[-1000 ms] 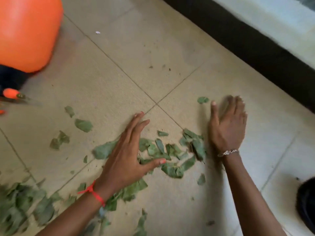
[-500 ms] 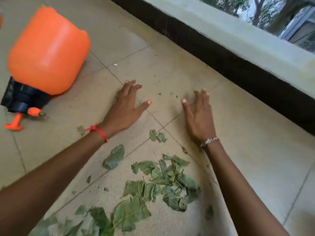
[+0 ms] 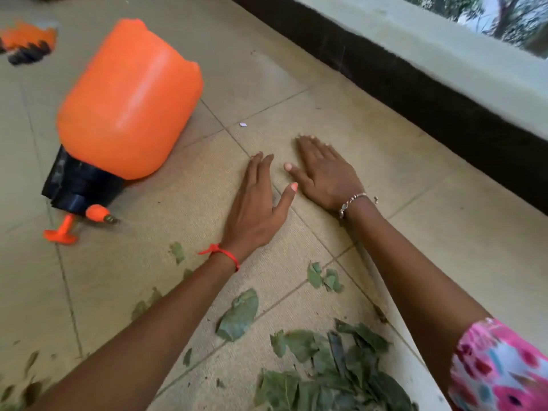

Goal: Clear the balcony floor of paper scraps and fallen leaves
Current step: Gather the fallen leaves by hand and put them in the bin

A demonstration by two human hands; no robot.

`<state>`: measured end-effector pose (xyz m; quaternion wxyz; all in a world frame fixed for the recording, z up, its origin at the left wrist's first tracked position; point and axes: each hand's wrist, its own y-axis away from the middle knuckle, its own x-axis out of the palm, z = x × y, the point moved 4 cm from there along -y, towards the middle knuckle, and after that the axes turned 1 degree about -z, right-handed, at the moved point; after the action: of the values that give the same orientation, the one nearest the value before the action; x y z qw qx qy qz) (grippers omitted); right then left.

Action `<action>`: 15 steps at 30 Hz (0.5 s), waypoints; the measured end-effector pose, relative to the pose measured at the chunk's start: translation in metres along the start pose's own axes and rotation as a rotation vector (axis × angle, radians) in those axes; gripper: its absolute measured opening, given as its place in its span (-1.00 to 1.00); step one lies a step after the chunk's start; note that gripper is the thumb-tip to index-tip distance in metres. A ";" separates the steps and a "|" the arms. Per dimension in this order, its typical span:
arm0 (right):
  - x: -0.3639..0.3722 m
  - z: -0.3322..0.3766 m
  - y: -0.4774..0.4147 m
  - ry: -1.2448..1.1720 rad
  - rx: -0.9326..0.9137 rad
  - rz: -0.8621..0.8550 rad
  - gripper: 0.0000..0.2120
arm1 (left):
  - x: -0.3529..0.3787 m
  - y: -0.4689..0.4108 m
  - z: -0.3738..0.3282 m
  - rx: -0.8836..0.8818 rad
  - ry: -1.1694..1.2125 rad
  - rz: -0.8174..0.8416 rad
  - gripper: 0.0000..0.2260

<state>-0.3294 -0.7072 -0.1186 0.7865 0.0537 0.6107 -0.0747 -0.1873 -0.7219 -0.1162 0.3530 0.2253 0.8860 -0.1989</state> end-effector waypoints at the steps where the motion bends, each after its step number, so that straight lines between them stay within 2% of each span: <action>1: -0.001 0.003 0.002 -0.023 -0.054 0.005 -0.39 | 0.000 -0.001 0.000 -0.003 0.005 0.002 -0.34; 4: -0.005 0.000 0.000 -0.071 -0.114 0.000 -0.35 | 0.000 -0.002 0.001 -0.014 0.023 0.030 -0.39; 10: -0.002 0.002 0.002 -0.065 -0.124 0.046 -0.35 | -0.008 0.002 -0.001 -0.078 0.219 0.052 -0.53; 15: 0.003 0.030 0.038 -0.088 -0.200 0.095 -0.36 | -0.019 0.005 0.002 -0.106 0.387 -0.017 -0.62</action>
<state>-0.2930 -0.6751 -0.1147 0.8167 0.0004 0.5767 0.0217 -0.1710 -0.7242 -0.1048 0.1857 0.2332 0.9484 -0.1080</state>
